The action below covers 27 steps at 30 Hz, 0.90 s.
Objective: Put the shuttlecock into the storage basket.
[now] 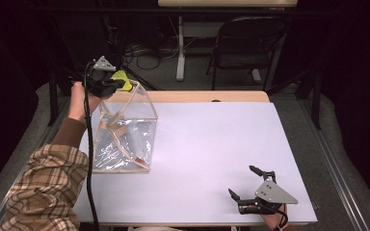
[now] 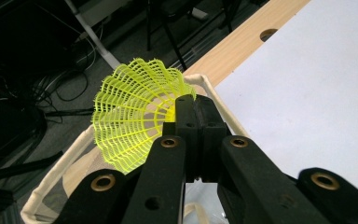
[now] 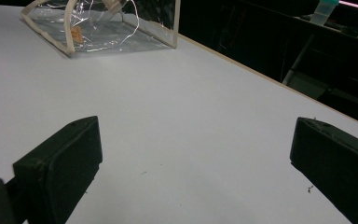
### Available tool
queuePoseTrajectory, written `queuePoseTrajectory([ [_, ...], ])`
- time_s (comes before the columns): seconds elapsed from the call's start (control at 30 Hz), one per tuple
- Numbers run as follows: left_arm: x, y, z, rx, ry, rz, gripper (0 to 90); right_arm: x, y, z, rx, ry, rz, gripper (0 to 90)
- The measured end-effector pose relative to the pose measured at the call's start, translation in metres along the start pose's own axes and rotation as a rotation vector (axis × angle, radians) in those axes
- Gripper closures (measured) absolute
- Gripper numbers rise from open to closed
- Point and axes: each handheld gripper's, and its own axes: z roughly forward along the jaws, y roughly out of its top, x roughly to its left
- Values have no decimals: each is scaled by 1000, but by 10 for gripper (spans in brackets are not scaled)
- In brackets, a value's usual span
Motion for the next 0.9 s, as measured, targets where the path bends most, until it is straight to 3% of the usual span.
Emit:
queuePoseTrajectory([
  [0.9,-1,-13,21,39,-28,-20,900,0,0,0,-3,1,-1,18],
])
